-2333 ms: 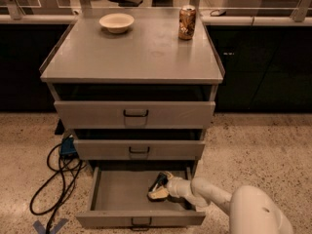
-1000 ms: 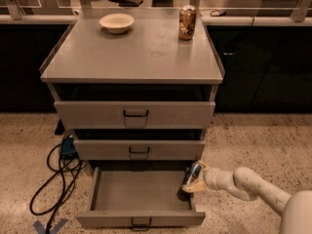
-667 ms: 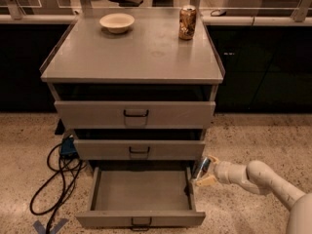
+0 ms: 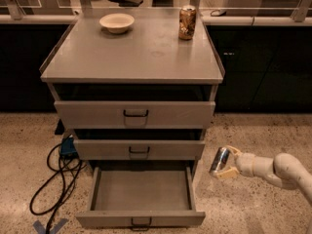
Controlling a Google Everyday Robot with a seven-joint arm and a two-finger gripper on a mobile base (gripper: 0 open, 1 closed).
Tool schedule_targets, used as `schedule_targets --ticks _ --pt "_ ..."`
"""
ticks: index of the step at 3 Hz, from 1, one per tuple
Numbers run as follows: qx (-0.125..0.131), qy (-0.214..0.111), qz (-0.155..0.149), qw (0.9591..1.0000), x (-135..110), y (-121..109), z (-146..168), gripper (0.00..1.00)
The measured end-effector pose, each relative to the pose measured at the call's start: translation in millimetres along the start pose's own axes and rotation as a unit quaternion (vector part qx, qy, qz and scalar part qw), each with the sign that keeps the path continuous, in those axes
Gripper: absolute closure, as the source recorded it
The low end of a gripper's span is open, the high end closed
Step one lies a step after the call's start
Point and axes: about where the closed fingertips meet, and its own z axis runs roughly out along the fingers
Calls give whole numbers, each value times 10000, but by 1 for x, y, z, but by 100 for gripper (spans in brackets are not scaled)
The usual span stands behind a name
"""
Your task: Pick redbull can from bottom drawer and place on counter
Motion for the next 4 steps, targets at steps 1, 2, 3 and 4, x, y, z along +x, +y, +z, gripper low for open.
schedule_targets --ticks 1,2,3,4 --pt "142 -186 -9 9997 -17 -26 -40 100" --pt "141 -187 -9 9997 -17 -26 -40 100" --pt "199 -190 -199 9994 -31 -15 -55 100" --pt "811 -219 -947 9920 -85 -6 -120 100"
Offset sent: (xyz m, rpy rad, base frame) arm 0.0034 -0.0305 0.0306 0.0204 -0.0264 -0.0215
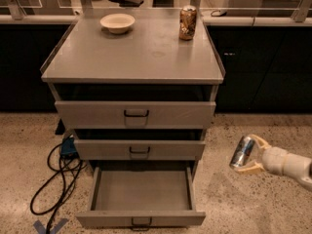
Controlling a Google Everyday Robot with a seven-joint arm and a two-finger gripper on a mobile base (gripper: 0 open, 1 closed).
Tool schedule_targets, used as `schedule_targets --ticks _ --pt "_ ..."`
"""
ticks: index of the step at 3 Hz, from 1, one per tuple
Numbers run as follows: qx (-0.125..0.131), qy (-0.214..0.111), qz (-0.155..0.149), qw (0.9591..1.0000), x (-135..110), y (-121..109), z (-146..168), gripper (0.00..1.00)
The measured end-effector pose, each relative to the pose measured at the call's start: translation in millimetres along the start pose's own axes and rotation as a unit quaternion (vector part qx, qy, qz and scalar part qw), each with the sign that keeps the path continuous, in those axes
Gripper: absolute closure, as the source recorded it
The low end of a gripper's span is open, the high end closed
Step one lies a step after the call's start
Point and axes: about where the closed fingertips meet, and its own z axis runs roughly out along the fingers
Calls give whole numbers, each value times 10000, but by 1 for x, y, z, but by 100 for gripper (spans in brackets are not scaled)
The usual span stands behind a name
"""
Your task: Pick redbull can from bottom drawer and place on counter
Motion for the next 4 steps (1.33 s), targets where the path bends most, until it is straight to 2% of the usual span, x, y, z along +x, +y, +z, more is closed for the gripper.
schedule_targets --ticks 1,2,3,4 --pt "637 -42 -966 9933 -84 -3 -66 100" --pt "894 -103 -1833 9789 -181 33 -118 100" --pt "991 -55 -2007 9746 -206 49 -142 100" --pt "940 -6 -2072 9738 -191 48 -120 100"
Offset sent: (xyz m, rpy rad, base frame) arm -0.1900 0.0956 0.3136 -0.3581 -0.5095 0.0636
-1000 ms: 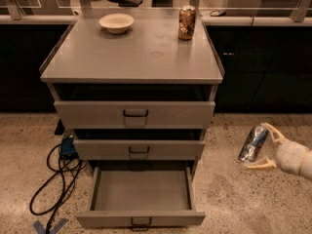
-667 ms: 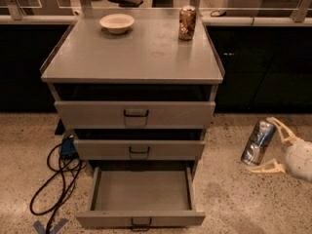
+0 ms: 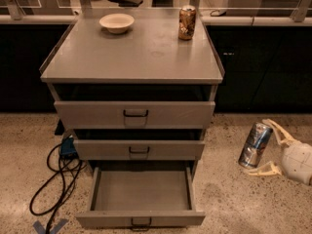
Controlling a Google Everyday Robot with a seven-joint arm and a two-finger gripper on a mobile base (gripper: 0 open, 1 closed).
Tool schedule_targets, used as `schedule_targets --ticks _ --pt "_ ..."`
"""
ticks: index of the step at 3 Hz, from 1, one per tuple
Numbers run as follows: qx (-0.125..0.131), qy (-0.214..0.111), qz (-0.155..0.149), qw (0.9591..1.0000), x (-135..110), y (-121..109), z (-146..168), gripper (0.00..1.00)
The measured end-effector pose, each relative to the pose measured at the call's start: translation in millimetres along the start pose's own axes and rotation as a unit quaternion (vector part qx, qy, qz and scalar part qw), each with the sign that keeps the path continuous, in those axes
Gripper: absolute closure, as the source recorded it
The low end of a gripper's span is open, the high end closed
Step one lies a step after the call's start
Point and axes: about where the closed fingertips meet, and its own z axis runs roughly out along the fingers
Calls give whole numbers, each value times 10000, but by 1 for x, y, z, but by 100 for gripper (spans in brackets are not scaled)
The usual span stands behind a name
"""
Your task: Pick redbull can from bottom drawer and place on counter
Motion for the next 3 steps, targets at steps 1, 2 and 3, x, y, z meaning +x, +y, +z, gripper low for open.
schedule_targets --ticks 1,2,3 --pt "167 -229 -652 9975 -29 -26 50 100" --pt "513 -630 -1456 9860 -96 -77 96 100" --pt "962 -1135 -2249 9630 -195 -126 125 100"
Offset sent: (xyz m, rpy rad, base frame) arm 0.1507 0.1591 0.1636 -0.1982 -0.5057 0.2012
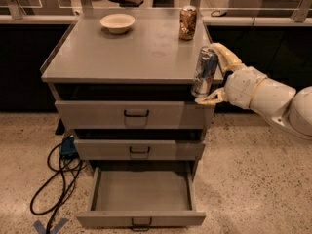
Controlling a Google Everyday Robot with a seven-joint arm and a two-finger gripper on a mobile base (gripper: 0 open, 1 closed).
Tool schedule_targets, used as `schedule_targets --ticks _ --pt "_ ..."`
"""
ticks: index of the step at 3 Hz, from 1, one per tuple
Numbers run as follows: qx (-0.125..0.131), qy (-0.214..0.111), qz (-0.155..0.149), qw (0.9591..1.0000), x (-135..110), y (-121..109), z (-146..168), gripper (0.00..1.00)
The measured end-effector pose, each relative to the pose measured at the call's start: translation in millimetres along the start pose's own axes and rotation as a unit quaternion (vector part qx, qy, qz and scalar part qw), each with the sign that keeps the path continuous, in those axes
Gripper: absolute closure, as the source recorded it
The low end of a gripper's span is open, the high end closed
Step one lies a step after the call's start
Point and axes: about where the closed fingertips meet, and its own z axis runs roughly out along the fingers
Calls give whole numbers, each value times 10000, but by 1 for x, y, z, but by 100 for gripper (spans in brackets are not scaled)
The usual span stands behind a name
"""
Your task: Pick redbull can from bottom drawer and place on counter
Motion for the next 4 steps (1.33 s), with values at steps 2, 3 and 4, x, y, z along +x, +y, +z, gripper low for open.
schedule_targets --ticks 2,3,4 --pt "346 24 -500 9981 8 -28 23 100" --pt "874 -100 -1346 9870 1 -93 70 100" --pt "1196 -367 -1948 9728 -21 -150 120 100"
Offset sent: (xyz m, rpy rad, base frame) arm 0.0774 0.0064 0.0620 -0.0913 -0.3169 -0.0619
